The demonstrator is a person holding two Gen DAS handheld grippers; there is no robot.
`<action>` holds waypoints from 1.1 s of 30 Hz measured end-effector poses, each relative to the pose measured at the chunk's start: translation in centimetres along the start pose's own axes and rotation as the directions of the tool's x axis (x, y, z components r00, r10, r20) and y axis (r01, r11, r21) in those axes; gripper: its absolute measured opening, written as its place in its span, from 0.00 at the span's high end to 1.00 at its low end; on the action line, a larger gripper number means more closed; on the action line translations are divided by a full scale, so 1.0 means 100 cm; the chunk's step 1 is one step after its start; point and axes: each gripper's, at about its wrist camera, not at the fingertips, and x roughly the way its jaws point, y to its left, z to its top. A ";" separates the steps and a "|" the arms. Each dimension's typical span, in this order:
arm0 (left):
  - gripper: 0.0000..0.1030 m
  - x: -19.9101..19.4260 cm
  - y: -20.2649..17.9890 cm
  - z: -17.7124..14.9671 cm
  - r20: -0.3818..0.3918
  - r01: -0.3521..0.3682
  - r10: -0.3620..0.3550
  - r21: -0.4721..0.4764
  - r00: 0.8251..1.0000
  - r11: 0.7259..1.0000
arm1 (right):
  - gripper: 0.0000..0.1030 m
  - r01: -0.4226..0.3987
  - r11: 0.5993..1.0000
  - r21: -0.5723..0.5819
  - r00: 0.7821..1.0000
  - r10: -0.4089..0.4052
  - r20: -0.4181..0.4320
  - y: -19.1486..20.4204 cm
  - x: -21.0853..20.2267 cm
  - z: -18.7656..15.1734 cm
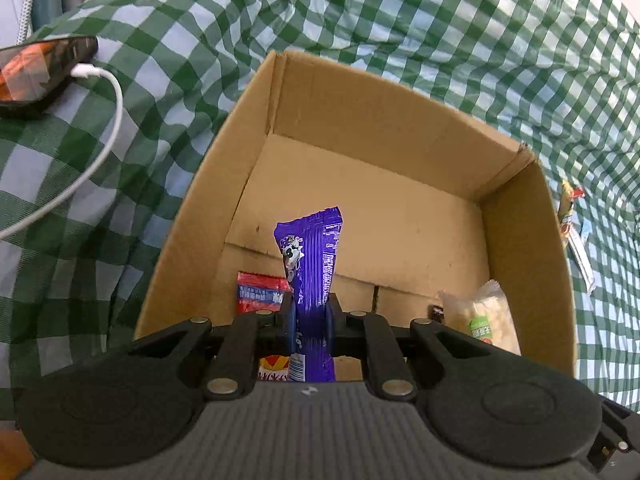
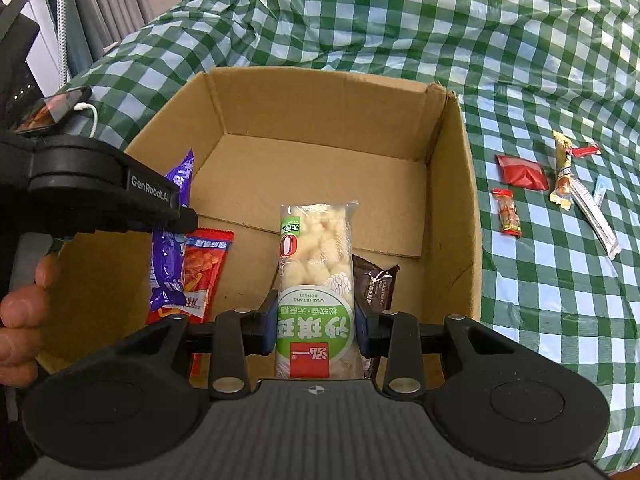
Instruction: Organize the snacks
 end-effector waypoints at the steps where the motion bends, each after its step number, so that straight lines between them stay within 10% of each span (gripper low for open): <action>1: 0.86 0.002 0.000 -0.001 -0.005 -0.002 0.002 0.000 1.000 1.000 | 0.63 0.000 1.000 0.000 1.000 0.000 -0.003 -0.001 0.001 0.000; 4: 0.80 0.006 0.002 0.000 -0.023 -0.005 0.005 -0.003 1.000 1.000 | 0.63 0.000 1.000 0.001 1.000 0.000 -0.006 -0.004 0.005 0.002; 6: 0.38 0.004 0.004 0.001 -0.033 0.002 -0.002 -0.006 0.999 1.000 | 0.62 -0.007 1.000 0.010 1.000 0.007 -0.007 -0.008 0.005 0.004; 7: 0.32 0.000 0.004 0.001 -0.025 0.016 -0.016 -0.008 1.000 1.000 | 0.60 -0.015 1.000 0.020 1.000 0.015 -0.005 -0.011 0.004 0.006; 9: 0.01 -0.010 0.003 0.001 -0.021 0.041 -0.041 -0.005 0.999 0.999 | 0.39 -0.015 0.999 0.052 1.000 0.015 0.010 -0.015 -0.001 0.010; 15: 0.00 -0.055 0.003 -0.017 0.054 -0.003 -0.001 0.058 0.999 0.998 | 0.17 -0.007 0.998 0.069 0.999 0.004 0.048 -0.014 -0.030 0.010; 33: 0.00 -0.179 0.010 -0.122 0.163 -0.064 0.038 0.157 0.986 0.986 | 0.07 -0.031 0.999 0.031 0.994 0.027 0.109 0.027 -0.152 -0.078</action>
